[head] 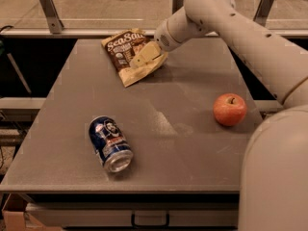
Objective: Pick brown chip bag
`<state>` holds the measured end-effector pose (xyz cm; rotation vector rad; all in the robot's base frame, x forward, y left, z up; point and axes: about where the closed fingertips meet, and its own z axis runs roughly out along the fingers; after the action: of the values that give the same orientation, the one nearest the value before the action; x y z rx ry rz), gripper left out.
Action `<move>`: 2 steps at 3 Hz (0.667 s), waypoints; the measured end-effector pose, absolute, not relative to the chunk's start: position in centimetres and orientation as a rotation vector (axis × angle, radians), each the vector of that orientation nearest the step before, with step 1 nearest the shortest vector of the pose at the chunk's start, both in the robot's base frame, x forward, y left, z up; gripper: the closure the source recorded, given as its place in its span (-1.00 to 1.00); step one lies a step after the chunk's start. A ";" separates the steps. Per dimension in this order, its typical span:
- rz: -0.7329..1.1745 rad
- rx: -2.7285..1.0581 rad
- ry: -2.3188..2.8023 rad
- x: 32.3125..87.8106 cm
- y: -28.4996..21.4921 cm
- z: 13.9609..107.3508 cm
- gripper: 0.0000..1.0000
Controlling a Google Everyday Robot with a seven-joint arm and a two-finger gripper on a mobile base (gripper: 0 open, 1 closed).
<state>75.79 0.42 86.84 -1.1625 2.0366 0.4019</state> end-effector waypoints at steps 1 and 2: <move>0.477 -1.010 2.102 77.6 0.8 84.4 -1.00; 0.527 -0.913 2.121 78.4 0.8 83.2 -0.66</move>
Offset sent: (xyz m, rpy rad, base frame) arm 0.0347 -0.0024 -0.0445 0.2195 0.1174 -0.2197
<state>78.39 0.82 83.20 -0.9134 2.1209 0.5274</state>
